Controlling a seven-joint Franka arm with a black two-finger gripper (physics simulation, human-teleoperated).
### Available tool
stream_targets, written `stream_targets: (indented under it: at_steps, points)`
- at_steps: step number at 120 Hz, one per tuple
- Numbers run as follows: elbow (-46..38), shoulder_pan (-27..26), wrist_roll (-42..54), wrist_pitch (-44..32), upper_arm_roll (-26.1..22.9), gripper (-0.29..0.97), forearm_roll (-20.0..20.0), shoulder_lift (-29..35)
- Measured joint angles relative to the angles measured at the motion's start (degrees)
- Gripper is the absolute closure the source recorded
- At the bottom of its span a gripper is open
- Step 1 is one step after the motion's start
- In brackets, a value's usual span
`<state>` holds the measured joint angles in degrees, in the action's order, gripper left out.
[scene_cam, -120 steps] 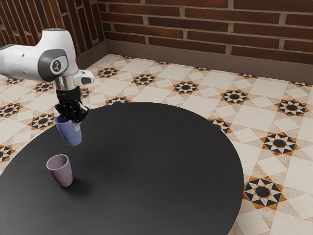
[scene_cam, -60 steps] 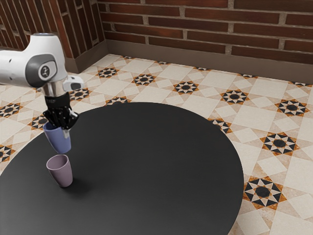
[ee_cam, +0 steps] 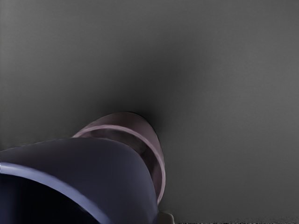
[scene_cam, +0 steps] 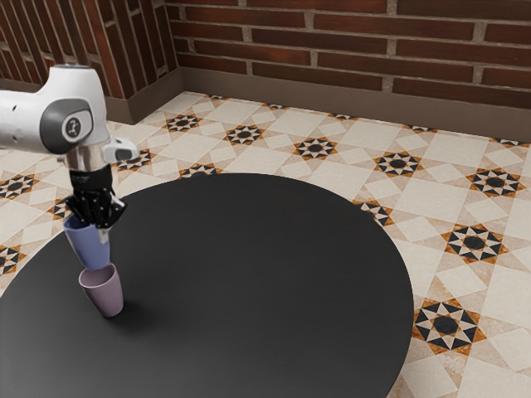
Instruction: Place the left cup onto the right cup
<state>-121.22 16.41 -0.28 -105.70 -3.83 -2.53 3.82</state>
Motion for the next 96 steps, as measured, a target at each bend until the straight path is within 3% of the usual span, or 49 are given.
stream_targets:
  at_steps: [96]
  points:
    - [-0.3, 0.0, -1.5, -0.3, 0.1, 0.78, -1.3, -1.4]
